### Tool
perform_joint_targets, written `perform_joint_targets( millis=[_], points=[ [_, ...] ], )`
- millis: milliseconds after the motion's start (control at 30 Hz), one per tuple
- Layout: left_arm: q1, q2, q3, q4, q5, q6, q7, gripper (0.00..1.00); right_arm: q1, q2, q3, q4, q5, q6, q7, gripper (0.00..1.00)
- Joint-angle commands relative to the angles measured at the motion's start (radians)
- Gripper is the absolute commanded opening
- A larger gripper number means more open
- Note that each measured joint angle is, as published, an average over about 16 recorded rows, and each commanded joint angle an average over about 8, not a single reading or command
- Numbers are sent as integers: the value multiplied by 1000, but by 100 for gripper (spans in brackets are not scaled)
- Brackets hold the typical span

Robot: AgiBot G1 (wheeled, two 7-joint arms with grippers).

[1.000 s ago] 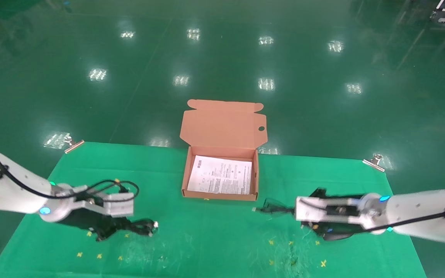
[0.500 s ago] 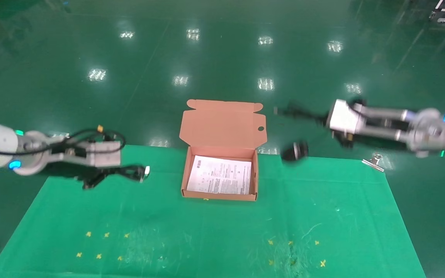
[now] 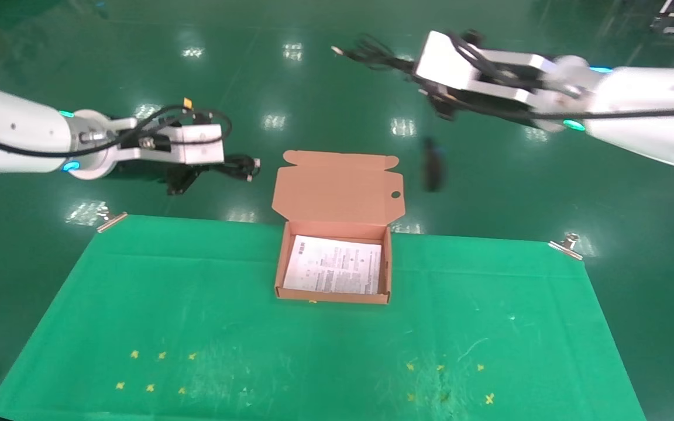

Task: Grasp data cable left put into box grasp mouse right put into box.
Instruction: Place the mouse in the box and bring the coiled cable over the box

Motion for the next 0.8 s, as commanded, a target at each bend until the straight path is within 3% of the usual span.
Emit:
perform_joint_targets(
  millis=[33, 400, 800],
  points=[
    [-7, 17, -2, 16, 8, -20, -4, 0, 11, -29, 0, -25, 8, 11, -8, 0],
    [-55, 83, -9, 108, 40, -102, 9, 0, 51, -143, -4, -121, 62, 23, -80, 0],
    [-44, 71, -6, 125, 52, -107, 8, 0, 40, -164, -11, -169, 70, 24, -108, 0]
  ],
)
